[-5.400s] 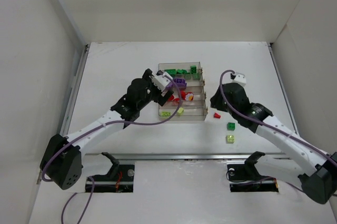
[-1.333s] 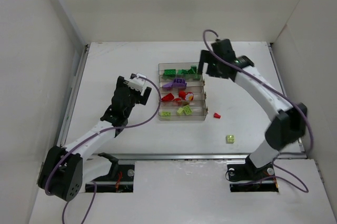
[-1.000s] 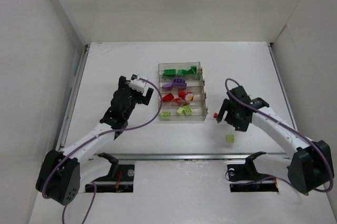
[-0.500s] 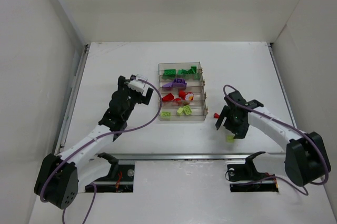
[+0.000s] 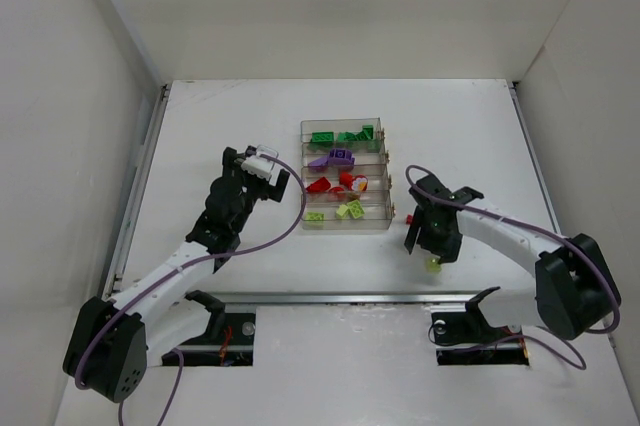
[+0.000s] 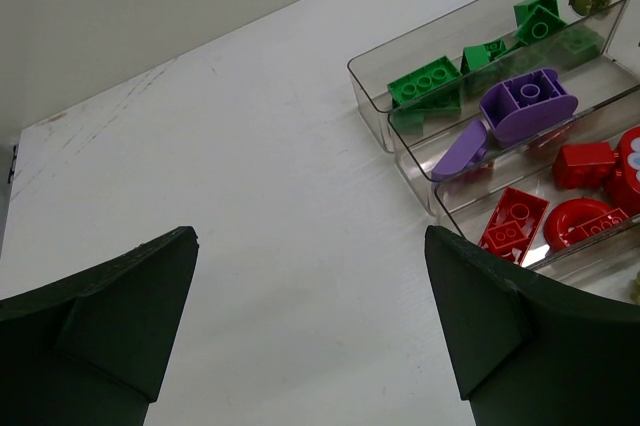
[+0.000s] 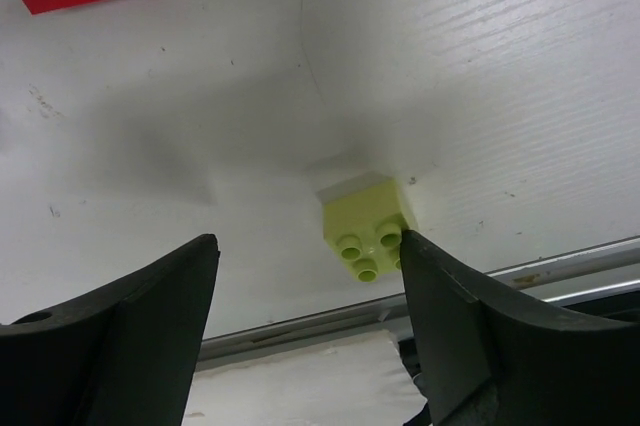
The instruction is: Sort the legos into containers by color
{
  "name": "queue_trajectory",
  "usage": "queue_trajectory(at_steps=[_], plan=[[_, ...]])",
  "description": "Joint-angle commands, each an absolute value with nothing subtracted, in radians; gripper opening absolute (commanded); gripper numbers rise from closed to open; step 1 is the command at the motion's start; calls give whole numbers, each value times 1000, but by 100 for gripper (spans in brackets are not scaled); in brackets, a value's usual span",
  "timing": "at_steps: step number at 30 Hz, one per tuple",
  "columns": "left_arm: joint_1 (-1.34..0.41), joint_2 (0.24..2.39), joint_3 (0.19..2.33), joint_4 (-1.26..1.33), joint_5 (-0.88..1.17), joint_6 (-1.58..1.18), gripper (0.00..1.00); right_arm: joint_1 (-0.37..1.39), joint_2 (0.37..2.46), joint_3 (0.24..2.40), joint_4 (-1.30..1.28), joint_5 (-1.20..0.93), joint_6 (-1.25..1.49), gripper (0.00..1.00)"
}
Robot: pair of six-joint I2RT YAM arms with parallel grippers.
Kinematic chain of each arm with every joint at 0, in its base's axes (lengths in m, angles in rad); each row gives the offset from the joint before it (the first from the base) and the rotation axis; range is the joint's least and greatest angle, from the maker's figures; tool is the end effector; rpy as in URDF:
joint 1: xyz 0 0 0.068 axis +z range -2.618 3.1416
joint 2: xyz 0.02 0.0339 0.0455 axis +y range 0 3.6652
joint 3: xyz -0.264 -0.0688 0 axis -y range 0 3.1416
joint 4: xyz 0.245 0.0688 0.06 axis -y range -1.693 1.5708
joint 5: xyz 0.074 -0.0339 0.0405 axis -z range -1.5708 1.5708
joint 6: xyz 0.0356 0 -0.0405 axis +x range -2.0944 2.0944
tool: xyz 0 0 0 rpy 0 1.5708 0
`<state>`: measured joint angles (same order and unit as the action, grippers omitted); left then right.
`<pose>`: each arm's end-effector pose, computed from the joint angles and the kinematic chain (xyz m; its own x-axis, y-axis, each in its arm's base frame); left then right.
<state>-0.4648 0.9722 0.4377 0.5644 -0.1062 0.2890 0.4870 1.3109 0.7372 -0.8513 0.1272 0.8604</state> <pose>0.2001 -0.0961 0.2617 0.1256 0.2540 -0.9590 0.3288 0.9014 0.2818 0.1845 0.0926 0.1779 -0.9098 0.3691 -0.1899 0.3708 0.9283 0.0283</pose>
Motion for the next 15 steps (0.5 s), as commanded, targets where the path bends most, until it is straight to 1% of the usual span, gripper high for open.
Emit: queue_trajectory(at_steps=[1, 2, 3, 7, 12, 15], plan=[[-468, 948, 430, 626, -107, 273, 95, 529, 1348, 710, -787, 71, 893, 77], [-468, 948, 430, 626, -107, 273, 95, 538, 1348, 719, -776, 71, 893, 74], [-468, 948, 430, 626, -107, 273, 95, 538, 1348, 735, -767, 71, 902, 69], [-468, 948, 430, 626, -107, 273, 95, 584, 1359, 775, -767, 61, 911, 69], [-468, 948, 430, 626, -117, 282, 95, 603, 1370, 765, -776, 52, 888, 69], [-468, 948, 430, 626, -117, 282, 95, 613, 1342, 765, -802, 67, 888, 69]])
